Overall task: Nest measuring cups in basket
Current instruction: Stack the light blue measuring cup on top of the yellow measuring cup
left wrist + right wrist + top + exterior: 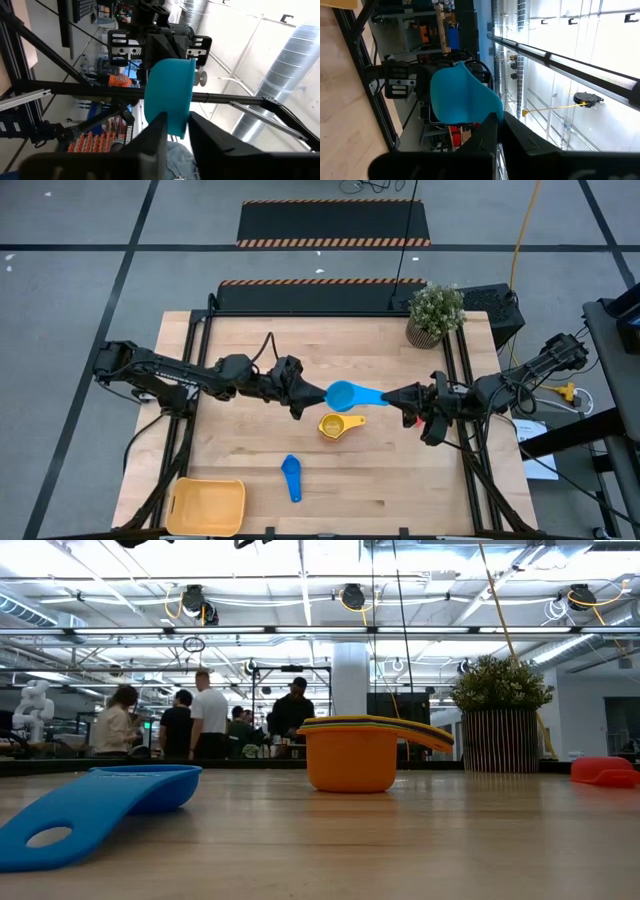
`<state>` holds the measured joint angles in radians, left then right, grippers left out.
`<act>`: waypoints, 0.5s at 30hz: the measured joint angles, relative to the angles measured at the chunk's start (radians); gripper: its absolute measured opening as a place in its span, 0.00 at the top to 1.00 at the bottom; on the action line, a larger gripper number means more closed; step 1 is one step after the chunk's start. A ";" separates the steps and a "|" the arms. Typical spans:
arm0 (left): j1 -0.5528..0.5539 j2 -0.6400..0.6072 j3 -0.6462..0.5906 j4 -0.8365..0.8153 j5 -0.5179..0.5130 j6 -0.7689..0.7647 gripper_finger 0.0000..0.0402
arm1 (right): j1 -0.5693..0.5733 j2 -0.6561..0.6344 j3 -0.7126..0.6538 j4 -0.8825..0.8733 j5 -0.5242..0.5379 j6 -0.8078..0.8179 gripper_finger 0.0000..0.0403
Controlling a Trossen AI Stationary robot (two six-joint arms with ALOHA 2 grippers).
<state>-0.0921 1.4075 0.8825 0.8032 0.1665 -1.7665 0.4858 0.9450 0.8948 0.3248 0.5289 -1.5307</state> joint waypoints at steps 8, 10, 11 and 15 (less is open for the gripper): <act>0.000 -0.002 0.000 0.007 -0.005 0.022 0.97 | 0.000 -0.001 0.000 0.000 0.001 0.026 1.00; 0.000 -0.002 0.000 0.005 -0.012 0.034 0.97 | 0.000 -0.001 0.000 0.000 0.016 0.052 1.00; 0.000 -0.002 0.000 0.006 -0.018 0.042 0.97 | 0.000 -0.001 0.000 0.000 0.023 0.060 1.00; 0.000 -0.002 0.000 0.007 -0.037 0.075 0.98 | 0.001 -0.001 -0.001 -0.005 0.058 0.109 0.96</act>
<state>-0.0921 1.4055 0.8825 0.8102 0.1294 -1.6915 0.4866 0.9440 0.8940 0.3195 0.5867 -1.4217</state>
